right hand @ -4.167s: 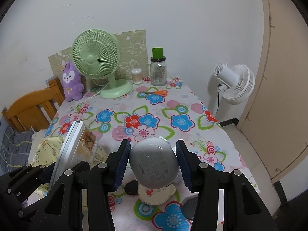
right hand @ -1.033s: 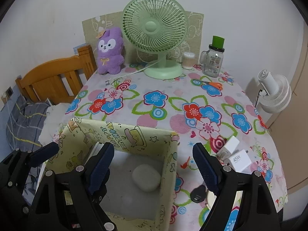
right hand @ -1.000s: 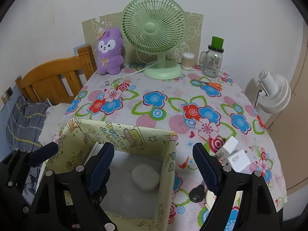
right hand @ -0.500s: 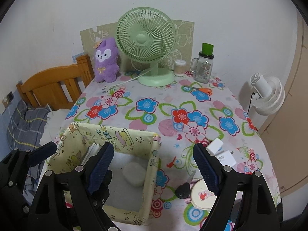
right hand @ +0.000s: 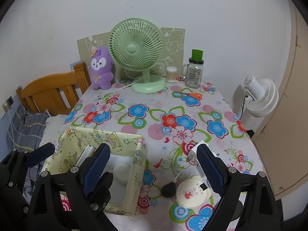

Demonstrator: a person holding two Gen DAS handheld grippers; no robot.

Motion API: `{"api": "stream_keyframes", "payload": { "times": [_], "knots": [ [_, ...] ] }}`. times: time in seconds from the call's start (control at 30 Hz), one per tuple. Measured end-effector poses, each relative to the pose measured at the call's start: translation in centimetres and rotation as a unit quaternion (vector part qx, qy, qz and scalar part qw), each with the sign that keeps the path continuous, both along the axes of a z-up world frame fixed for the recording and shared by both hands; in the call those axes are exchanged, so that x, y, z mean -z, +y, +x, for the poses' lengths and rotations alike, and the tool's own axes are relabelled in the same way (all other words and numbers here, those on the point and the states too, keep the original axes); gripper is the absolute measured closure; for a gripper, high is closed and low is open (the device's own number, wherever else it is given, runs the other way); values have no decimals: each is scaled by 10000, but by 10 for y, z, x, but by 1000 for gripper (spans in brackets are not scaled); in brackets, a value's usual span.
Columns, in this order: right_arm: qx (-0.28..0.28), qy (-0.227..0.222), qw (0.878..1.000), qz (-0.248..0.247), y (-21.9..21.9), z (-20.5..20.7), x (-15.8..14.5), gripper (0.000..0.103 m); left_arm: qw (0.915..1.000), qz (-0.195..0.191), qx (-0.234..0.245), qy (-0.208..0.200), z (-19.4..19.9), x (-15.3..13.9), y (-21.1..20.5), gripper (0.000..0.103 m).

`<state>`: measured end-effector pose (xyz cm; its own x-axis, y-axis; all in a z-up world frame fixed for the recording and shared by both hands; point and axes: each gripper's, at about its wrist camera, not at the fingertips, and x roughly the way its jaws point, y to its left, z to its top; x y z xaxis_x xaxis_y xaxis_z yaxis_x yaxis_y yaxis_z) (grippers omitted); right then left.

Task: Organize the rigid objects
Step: 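Withdraw both grippers from the box toward the remaining items on the table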

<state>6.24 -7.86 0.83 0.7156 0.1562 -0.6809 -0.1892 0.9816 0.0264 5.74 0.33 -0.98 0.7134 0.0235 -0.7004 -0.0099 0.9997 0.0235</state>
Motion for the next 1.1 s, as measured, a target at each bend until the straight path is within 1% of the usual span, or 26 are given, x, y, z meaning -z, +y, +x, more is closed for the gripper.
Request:
{"api": "stream_keyframes", "payload": {
  "times": [0.5,1.1],
  "knots": [
    [118,-168,9998,35,-34,-9,-10,6,9998,-10,63,-186,-6,-9,-33,3],
    [258,-212,9994,-51,-71,-15,-10,6,9993,-112,306,-197,-8,-8,-74,3]
  ]
}}
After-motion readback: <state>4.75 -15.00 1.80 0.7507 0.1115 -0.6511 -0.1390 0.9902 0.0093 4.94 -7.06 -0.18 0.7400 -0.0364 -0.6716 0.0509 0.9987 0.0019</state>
